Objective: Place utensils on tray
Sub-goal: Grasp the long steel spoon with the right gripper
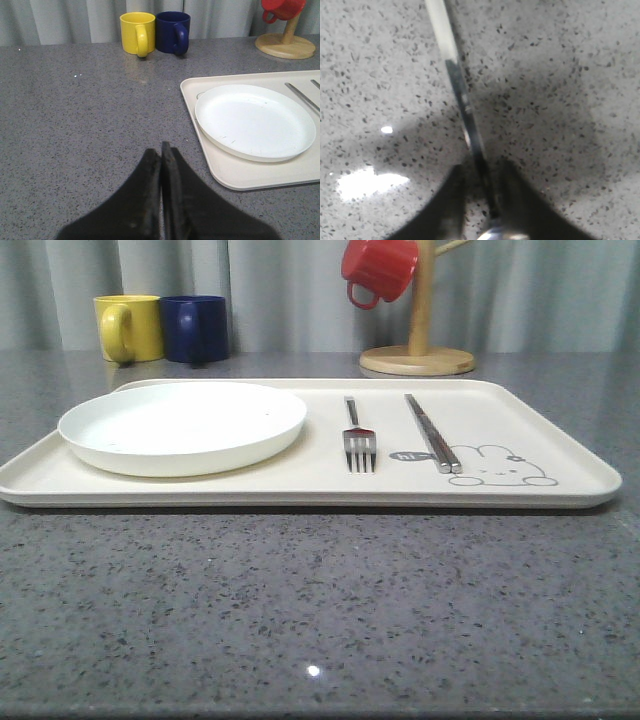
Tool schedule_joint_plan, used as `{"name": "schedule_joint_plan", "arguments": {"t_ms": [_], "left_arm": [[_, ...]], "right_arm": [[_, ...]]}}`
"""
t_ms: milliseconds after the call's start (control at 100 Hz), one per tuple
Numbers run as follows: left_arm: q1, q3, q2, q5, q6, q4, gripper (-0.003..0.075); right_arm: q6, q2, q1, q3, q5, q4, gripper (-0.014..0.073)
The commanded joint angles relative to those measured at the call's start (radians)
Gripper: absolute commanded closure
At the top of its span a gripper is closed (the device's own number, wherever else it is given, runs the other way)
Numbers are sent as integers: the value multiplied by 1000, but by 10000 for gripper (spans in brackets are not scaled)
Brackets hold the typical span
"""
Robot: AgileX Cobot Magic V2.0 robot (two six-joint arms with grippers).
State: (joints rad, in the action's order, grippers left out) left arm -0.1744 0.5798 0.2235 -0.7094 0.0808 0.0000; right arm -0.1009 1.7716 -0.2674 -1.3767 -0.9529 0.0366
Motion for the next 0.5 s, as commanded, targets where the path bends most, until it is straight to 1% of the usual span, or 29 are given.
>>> {"name": "schedule_joint_plan", "arguments": {"t_ms": [0, 20, 60, 190, 300, 390, 490], "left_arm": [[-10, 25, 11, 76, 8, 0, 739], [-10, 25, 11, 76, 8, 0, 739], [-10, 25, 11, 76, 8, 0, 739], [-10, 25, 11, 76, 8, 0, 739], [-10, 25, 11, 76, 8, 0, 739], [-10, 25, 11, 76, 8, 0, 739], [-10, 25, 11, 76, 8, 0, 739]], "right_arm": [[13, -40, -5, -23, 29, 4, 634], [13, -40, -5, -23, 31, 4, 671], [13, -40, -5, -23, 36, 4, 657], [13, -44, -5, -23, 38, 1, 662], [13, -71, 3, -23, 31, -37, 662], [13, -115, 37, -23, 21, -37, 662], [13, -172, 110, -23, 13, -45, 662]]}}
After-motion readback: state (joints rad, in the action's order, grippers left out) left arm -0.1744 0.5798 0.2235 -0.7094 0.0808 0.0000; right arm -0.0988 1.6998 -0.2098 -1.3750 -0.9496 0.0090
